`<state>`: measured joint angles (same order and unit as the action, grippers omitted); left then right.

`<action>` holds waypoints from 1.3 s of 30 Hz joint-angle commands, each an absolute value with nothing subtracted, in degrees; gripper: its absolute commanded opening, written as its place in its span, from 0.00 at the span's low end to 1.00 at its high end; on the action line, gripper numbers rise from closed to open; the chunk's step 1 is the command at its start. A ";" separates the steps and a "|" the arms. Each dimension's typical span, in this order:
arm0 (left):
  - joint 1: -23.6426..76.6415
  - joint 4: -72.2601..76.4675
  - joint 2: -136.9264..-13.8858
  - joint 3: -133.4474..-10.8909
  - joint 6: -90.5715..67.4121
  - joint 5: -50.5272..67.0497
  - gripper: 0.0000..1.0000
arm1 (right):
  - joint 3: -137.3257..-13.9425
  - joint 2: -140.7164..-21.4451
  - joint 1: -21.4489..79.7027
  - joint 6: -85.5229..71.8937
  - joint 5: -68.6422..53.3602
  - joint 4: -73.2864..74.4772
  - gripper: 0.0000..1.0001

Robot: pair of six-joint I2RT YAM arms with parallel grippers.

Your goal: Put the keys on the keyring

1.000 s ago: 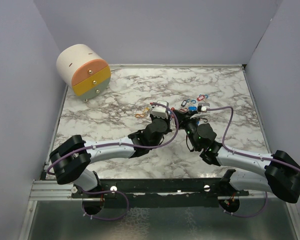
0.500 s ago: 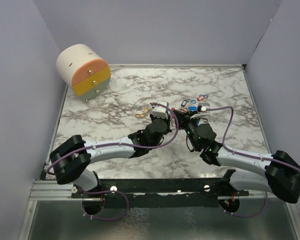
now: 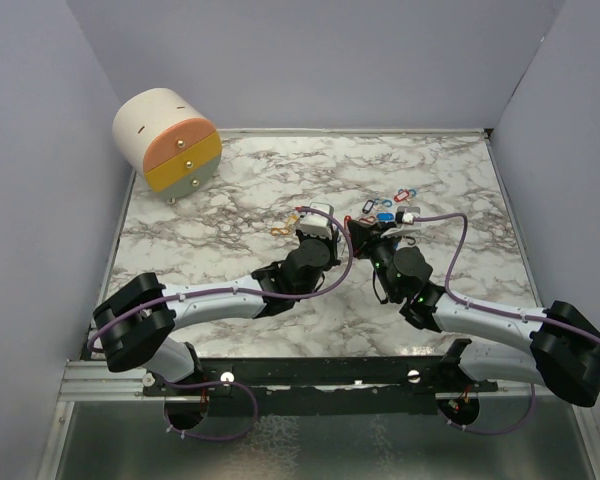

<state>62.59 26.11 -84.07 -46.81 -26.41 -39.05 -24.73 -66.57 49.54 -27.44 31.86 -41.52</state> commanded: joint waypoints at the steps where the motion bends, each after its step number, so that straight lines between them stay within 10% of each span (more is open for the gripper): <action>1: 62.31 27.42 -82.91 -46.65 -26.23 -37.93 0.00 | -24.63 -65.91 49.66 -28.28 33.84 -41.15 0.01; 39: 62.31 27.51 -84.31 -47.02 -26.60 -34.31 0.00 | -25.04 -66.58 49.65 -27.63 35.15 -41.93 0.01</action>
<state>62.57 26.11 -84.12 -46.81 -26.44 -35.55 -24.73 -66.74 49.54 -27.42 33.17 -41.54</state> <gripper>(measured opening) 0.092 0.014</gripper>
